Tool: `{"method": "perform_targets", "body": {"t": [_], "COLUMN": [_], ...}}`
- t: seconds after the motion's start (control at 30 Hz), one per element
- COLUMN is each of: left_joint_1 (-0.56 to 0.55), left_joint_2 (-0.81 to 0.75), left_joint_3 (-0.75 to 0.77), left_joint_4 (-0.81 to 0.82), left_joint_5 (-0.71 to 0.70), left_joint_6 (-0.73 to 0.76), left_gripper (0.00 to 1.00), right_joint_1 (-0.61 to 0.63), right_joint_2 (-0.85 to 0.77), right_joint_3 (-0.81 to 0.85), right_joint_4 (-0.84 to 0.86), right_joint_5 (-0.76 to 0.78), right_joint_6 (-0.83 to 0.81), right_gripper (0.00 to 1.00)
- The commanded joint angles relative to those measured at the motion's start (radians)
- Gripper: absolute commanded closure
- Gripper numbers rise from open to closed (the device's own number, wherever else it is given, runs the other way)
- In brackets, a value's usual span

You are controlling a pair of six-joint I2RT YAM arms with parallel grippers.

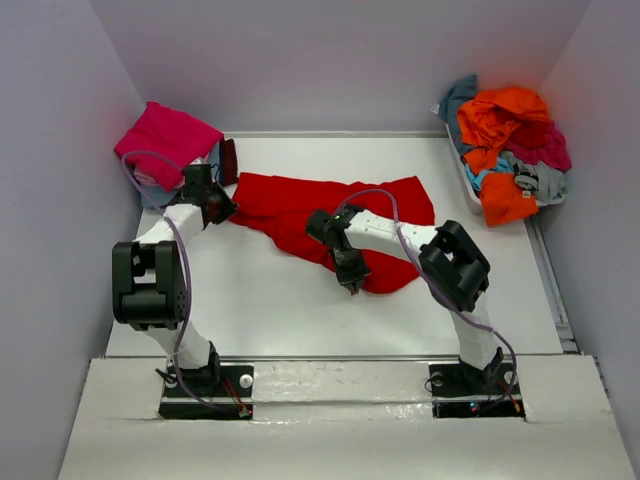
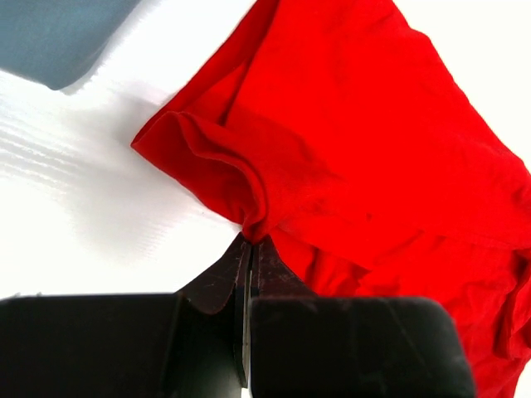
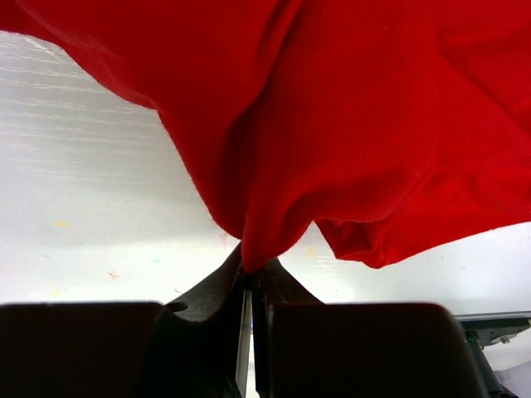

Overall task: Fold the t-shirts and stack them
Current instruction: Fold the tshirt

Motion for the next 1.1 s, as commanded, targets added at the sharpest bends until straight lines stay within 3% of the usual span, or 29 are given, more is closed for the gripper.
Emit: {"method": "perform_targets", "body": {"t": [0.0,0.57,1.07], "left_joint_1": [0.006,0.006,0.006], "left_joint_2": [-0.087,-0.309,-0.529], "left_joint_3": [-0.021,-0.115,-0.200], "left_joint_4": [-0.012,-0.226,-0.437], "left_joint_5": [-0.026,-0.104,-0.196], "left_joint_6": [0.005,0.033,0.042], "left_gripper": [0.94,0.94,0.94], "right_joint_1": [0.011,0.011,0.020], "right_joint_2": [-0.050,-0.251,-0.510], "right_joint_3": [0.003,0.083,-0.040], "right_joint_4": [0.019,-0.097,-0.203], "right_joint_5": [-0.007,0.100,0.169], "right_joint_6": [0.003,0.086,0.222], "right_gripper": [0.93,0.93,0.93]}}
